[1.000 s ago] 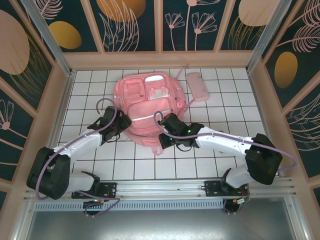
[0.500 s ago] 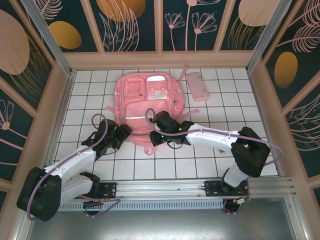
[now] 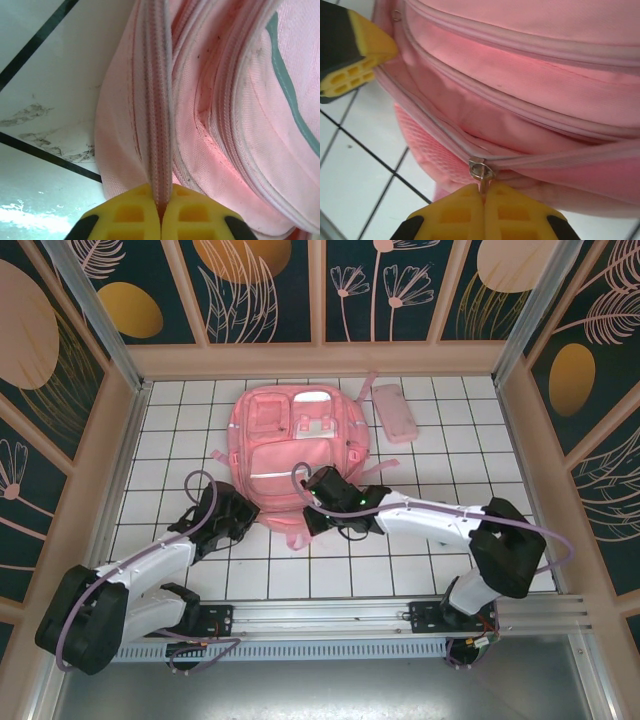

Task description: Pack the student bag

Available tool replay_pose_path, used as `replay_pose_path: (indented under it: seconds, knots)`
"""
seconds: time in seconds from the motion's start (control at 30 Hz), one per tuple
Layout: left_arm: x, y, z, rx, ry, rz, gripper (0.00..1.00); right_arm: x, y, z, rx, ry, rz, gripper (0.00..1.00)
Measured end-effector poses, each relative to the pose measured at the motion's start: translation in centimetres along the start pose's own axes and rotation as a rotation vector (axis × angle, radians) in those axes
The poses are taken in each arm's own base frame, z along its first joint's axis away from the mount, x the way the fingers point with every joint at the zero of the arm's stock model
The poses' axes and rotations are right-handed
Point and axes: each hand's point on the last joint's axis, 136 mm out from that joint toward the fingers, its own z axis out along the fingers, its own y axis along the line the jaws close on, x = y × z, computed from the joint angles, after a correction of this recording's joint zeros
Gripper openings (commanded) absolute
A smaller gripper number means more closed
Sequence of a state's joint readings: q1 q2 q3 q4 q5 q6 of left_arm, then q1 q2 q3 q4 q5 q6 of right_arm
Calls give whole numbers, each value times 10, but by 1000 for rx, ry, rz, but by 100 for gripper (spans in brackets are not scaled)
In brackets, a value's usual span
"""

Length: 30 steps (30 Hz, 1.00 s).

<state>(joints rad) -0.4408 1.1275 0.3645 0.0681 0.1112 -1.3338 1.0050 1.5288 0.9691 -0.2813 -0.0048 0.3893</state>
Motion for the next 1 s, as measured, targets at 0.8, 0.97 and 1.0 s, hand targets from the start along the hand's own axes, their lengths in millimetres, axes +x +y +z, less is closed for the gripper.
replay_pose_path:
  seconds: [0.8,0.97,1.0]
  knots:
    - [-14,6,-10,-19,-93,60,0,5,-54,-26,82,44,-33,45]
    - [-15,3,-12,-26,-91,76,0,10,-22,-14,-13,63,-53,49]
    - [-15,2,-12,-26,-91,78,0,10,-23,-8,-8,72,-50,49]
